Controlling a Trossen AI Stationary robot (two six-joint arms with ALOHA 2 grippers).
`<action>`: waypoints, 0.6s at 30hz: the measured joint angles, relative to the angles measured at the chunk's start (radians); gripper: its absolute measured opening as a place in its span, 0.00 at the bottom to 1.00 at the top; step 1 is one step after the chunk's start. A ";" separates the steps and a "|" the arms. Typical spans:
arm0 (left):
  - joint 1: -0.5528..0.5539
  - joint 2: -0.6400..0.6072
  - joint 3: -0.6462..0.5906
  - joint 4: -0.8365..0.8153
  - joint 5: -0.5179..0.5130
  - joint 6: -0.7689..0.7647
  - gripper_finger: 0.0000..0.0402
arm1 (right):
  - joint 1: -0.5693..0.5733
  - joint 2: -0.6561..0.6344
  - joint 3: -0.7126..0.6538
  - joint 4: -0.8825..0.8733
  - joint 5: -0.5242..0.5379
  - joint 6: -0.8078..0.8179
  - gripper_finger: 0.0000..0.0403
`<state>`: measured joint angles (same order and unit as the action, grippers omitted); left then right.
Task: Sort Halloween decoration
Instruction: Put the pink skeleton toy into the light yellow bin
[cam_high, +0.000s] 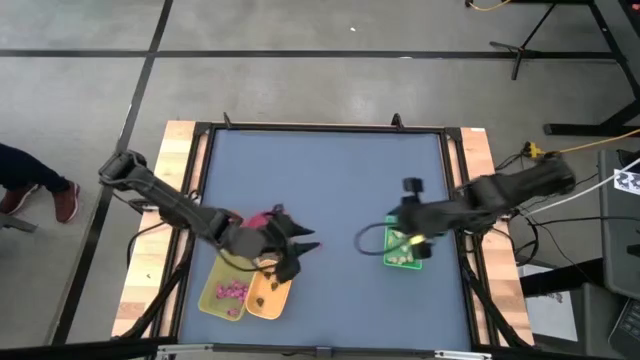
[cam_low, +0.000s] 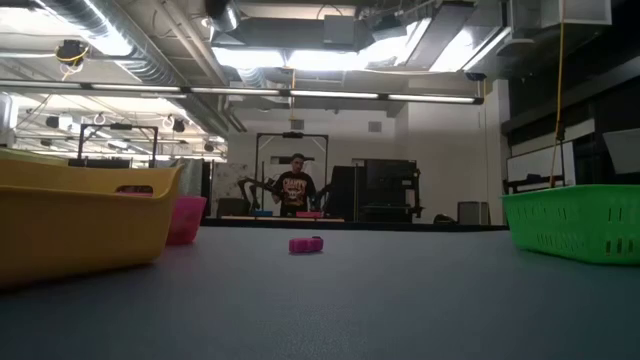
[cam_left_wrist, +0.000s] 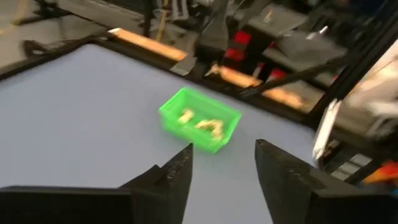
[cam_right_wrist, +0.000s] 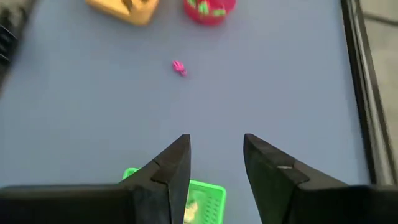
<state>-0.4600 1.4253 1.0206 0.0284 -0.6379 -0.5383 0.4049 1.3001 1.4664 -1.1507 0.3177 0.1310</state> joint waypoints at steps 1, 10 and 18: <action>0.021 0.014 0.000 0.044 0.031 0.001 0.41 | 0.016 -0.065 -0.070 0.045 0.010 0.016 0.36; 0.174 0.165 0.000 0.299 0.206 0.051 0.49 | 0.059 -0.605 -0.594 0.461 0.023 0.030 0.36; 0.238 0.248 0.000 0.292 0.217 0.054 0.49 | 0.060 -0.996 -0.880 0.619 0.031 0.030 0.36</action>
<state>-0.2217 1.6737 1.0206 0.3203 -0.4212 -0.4839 0.4644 0.3044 0.5866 -0.5318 0.3485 0.1607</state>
